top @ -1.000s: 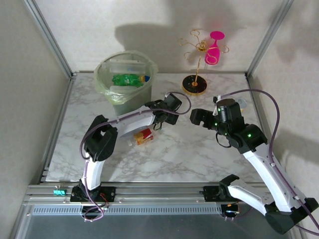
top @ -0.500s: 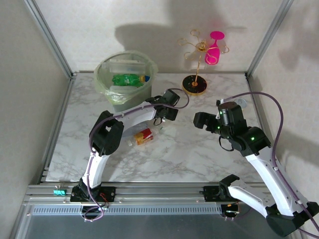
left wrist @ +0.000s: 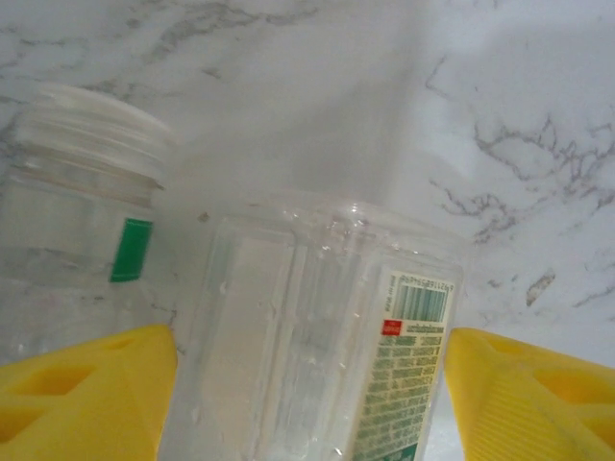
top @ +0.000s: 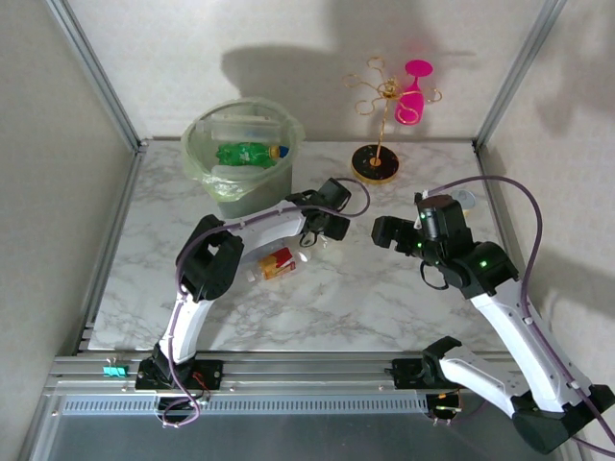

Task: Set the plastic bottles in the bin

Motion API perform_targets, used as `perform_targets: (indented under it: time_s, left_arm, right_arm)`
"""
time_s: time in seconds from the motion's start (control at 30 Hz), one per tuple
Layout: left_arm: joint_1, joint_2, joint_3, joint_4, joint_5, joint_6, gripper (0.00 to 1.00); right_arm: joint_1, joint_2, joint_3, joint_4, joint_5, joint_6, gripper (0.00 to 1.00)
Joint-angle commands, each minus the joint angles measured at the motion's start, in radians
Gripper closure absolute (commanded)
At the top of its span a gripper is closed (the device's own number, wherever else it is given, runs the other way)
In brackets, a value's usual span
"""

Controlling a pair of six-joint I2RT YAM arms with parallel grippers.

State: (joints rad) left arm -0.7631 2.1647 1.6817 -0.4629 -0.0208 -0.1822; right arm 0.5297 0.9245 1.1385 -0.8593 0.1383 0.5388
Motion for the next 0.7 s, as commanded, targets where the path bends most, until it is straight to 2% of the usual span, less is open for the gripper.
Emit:
perform_targets:
  time_s: [0.0, 0.47, 0.53, 0.67]
  left_arm:
    - [-0.013, 0.017, -0.023, 0.002, 0.052, 0.017, 0.27]
    - [-0.017, 0.024, -0.033, 0.003, 0.116, -0.011, 0.18]
    - [-0.018, 0.020, -0.033, -0.002, 0.112, -0.008, 0.19]
    - [-0.018, -0.004, -0.037, -0.008, 0.082, 0.003, 0.29]
  right_arm:
    - [-0.004, 0.001, -0.014, 0.013, 0.014, -0.012, 0.03]
    - [-0.004, -0.018, -0.041, 0.019, 0.005, -0.004, 0.03]
    - [-0.005, -0.018, -0.040, 0.017, 0.006, -0.006, 0.03]
    - [-0.004, -0.020, -0.041, 0.019, 0.008, -0.005, 0.03]
